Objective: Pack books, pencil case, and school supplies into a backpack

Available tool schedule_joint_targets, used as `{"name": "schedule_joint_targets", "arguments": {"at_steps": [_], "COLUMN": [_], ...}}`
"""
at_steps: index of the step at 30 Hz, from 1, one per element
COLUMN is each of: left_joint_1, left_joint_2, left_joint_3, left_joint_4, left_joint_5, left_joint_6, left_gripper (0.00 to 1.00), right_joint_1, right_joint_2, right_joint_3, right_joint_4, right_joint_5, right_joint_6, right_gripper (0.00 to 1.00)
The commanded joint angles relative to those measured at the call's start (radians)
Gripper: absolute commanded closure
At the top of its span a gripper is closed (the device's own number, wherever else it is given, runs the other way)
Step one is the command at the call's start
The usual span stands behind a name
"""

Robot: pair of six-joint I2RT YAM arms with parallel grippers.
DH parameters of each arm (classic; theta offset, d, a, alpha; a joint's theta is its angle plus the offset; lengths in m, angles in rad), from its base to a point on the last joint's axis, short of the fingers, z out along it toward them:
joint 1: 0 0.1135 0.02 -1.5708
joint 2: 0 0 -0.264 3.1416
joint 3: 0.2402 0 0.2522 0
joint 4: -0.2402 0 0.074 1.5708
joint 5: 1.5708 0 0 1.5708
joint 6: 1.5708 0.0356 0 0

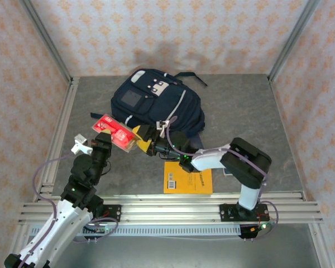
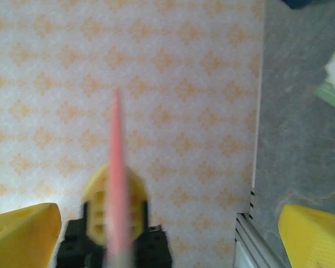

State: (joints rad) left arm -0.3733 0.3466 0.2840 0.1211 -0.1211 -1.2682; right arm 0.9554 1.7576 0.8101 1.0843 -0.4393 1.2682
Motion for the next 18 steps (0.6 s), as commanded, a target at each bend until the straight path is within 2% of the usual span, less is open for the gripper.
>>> {"name": "schedule_joint_targets", "arguments": {"at_steps": [1,3,6,14,18], "left_joint_1": [-0.009,-0.009,-0.011,-0.016,-0.016], "left_joint_2": [-0.008,0.003,0.028,0.033,0.028], "left_joint_3": [0.005,-0.002,-0.005,0.019,0.018], "left_joint_4": [0.002,0.02,0.042,0.042,0.04], "left_joint_5": [-0.042,-0.039,-0.03,-0.023,-0.024], "left_joint_6": [-0.003,-0.01,-0.016,0.001,0.001], "left_gripper": [1.0,1.0,1.0,1.0,1.0], "right_joint_1": [0.017,0.03,0.048,0.05,0.053], "right_joint_2": [-0.128,-0.155,-0.152,-0.081,-0.021], "right_joint_3": [-0.023,-0.02,-0.021,-0.035,-0.006], "right_joint_4": [-0.072,-0.12,-0.083,-0.007,0.05], "right_joint_5": [0.092,0.102,0.109,0.142,0.101], "right_joint_6": [-0.163,-0.192,-0.181,-0.083,-0.019], "right_gripper": [0.0,0.0,0.01,0.16,0.22]}}
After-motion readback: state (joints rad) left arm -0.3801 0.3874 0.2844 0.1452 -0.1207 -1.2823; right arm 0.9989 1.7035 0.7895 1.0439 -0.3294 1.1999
